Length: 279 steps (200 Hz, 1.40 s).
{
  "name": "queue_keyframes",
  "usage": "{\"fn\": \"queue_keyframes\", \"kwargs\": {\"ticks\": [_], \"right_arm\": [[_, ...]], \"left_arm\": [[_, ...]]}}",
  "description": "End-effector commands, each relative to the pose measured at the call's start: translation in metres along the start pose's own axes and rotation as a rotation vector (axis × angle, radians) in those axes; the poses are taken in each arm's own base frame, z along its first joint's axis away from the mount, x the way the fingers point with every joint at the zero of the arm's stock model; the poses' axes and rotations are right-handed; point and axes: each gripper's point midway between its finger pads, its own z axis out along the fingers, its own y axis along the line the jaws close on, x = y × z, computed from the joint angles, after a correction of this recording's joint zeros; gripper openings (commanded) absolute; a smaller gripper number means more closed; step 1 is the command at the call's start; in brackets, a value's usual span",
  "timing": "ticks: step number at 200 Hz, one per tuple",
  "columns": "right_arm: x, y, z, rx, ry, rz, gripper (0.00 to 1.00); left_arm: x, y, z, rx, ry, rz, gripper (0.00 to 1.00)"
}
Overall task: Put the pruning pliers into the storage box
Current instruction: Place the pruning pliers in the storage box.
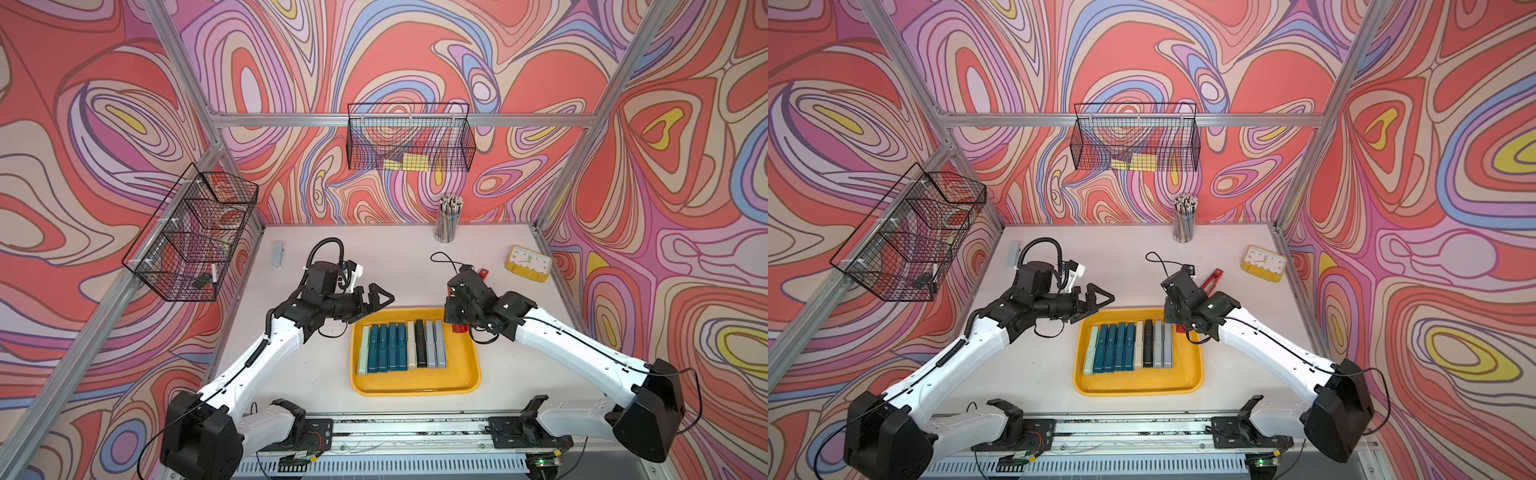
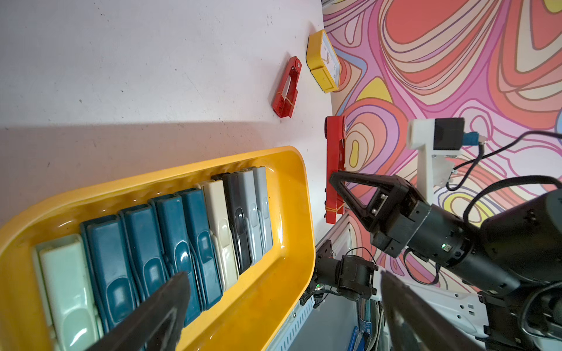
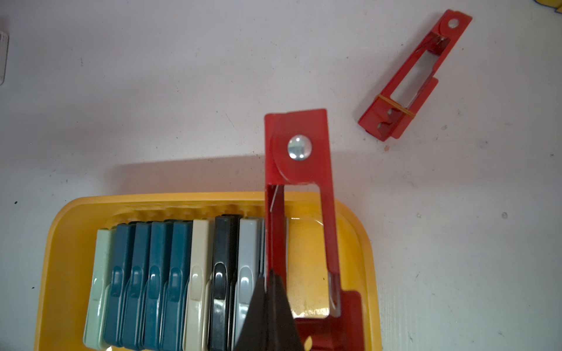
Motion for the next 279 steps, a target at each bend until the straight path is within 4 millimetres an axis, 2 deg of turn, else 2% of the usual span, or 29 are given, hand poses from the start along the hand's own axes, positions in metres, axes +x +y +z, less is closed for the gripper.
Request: {"fn": "queue_keyframes", "kwargs": {"ticks": [1, 69, 139, 226, 279], "right_arm": [[0.004, -0.004, -0.006, 0.025, -0.028, 0.042, 0.0], [0.039, 0.0, 0.003, 0.05, 0.002, 0.051, 0.0], [0.065, -0.011, 0.008, 0.068, 0.026, 0.063, 0.0], [0.08, -0.013, 0.029, 0.059, 0.044, 0.061, 0.0], [0.087, -0.013, 0.041, 0.068, 0.056, 0.047, 0.0]], "left_arm": [[0.008, 0.001, -0.002, -0.007, 0.009, -0.013, 0.99], [0.025, 0.009, 0.006, -0.019, 0.065, -0.025, 0.99], [0.035, 0.015, 0.007, -0.033, 0.075, -0.03, 0.99], [0.05, 0.02, 0.008, -0.046, 0.084, -0.047, 0.99], [0.051, 0.022, 0.01, -0.053, 0.088, -0.054, 0.99]]}}
